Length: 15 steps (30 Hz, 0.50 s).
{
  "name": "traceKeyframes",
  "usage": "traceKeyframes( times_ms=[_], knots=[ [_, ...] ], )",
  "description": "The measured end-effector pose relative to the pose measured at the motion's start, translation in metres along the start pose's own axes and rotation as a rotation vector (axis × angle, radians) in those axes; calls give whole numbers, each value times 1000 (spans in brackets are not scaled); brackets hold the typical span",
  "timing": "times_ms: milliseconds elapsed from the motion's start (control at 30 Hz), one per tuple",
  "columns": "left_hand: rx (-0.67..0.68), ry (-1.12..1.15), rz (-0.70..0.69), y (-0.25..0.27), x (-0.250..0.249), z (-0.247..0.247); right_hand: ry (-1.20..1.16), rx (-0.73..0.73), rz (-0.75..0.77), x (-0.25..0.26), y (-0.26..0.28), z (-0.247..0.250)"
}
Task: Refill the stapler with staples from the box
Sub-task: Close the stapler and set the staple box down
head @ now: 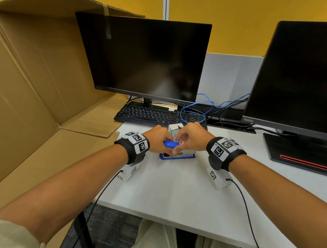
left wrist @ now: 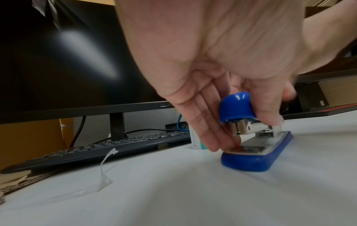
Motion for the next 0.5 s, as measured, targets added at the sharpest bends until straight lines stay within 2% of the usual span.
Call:
traceKeyframes(
  times_ms=[100,233,500],
  knots=[
    [-8,-6,27,0,1,-1,-47,-111,49,4,-7,14],
    [-8,33,41,1,2,-3,75,-321,43,7,-18,24],
    [20,45,92,9,6,-3,207,-287,-225,2,-38,-3]
  ],
)
Point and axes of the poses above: each hand's wrist, its own y-axis away from the middle knuckle, its own z-axis out of the back of the hand, x = y × z, the point moved 4 cm from there along -y, towards the middle knuckle, and after that the axes turned 12 degrees about -y, right-handed, at the moved point
